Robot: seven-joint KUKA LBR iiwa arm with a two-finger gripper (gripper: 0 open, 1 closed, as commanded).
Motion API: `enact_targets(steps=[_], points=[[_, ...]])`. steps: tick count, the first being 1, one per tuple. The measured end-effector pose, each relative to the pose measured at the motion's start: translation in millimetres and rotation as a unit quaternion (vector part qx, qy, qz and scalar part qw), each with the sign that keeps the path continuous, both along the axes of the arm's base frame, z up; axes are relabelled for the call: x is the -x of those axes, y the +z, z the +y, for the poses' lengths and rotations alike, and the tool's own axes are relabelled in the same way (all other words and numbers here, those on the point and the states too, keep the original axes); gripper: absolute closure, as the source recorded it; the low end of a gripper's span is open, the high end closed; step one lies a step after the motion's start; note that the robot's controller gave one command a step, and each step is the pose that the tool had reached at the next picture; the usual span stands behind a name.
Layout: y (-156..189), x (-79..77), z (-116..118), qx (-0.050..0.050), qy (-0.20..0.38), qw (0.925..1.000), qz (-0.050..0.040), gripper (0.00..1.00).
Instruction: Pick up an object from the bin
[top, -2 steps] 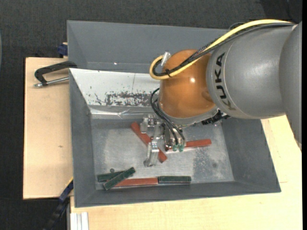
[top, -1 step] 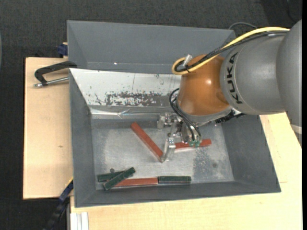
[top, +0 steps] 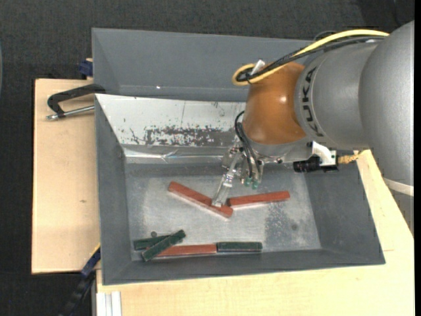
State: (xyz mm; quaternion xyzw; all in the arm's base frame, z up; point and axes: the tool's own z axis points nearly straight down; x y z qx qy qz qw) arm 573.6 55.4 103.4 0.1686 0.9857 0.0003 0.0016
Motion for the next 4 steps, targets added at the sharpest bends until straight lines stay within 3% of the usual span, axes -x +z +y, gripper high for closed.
enact_targets(steps=[1,2,3,4], points=[[2,5.3,-28,0.000,0.013,0.9999,0.0014,0.00],[-21,7.2,-63,0.000,0.098,0.9952,0.0011,0.00],[-32,30.0,-79,0.000,0.098,0.9952,0.0011,1.00],[-32,30.0,-79,0.000,0.098,0.9952,0.0011,1.00]])
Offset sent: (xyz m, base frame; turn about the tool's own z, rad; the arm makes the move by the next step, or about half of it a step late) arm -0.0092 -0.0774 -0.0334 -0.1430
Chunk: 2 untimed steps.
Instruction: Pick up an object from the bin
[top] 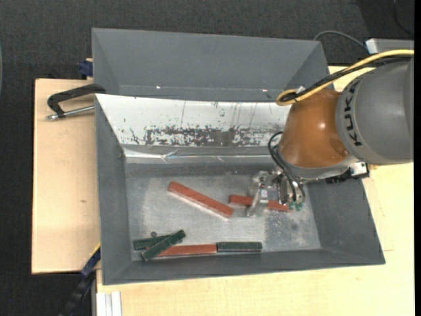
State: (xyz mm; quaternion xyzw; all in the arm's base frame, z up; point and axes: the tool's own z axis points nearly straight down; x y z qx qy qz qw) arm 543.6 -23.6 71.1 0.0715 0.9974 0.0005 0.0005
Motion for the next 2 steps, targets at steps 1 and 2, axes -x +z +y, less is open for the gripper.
enact_targets(steps=[1,2], points=[[5,1.4,0,0.000,0.000,1.0000,0.0020,1.00],[25,2.3,0,0.000,0.000,1.0000,0.0030,1.00]])
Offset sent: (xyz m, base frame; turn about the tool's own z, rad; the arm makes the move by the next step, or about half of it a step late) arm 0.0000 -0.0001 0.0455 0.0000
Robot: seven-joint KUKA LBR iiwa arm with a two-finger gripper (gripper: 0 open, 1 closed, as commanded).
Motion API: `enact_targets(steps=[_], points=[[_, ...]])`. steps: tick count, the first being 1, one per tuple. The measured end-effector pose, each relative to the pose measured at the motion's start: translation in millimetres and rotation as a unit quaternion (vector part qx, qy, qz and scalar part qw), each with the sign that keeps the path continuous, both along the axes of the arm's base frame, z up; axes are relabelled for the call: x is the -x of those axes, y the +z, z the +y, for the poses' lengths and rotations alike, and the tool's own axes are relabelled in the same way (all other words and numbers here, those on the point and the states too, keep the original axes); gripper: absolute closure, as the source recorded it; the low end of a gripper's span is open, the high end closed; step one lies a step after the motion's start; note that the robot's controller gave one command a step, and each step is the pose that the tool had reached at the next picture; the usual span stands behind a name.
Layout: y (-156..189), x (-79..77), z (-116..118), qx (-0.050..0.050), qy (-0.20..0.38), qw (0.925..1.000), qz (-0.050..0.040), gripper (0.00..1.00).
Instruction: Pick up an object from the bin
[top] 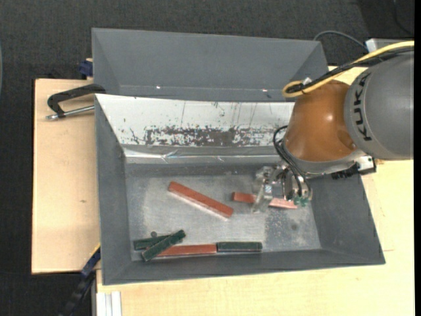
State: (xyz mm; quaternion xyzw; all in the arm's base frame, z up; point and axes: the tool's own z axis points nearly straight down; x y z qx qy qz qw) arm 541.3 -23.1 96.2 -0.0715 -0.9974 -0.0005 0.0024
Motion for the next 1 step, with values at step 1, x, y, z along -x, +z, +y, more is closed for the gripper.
enact_targets(steps=[1], points=[[15.4,-3.3,-0.1,0.000,0.000,1.0000,-0.0061,1.00]])
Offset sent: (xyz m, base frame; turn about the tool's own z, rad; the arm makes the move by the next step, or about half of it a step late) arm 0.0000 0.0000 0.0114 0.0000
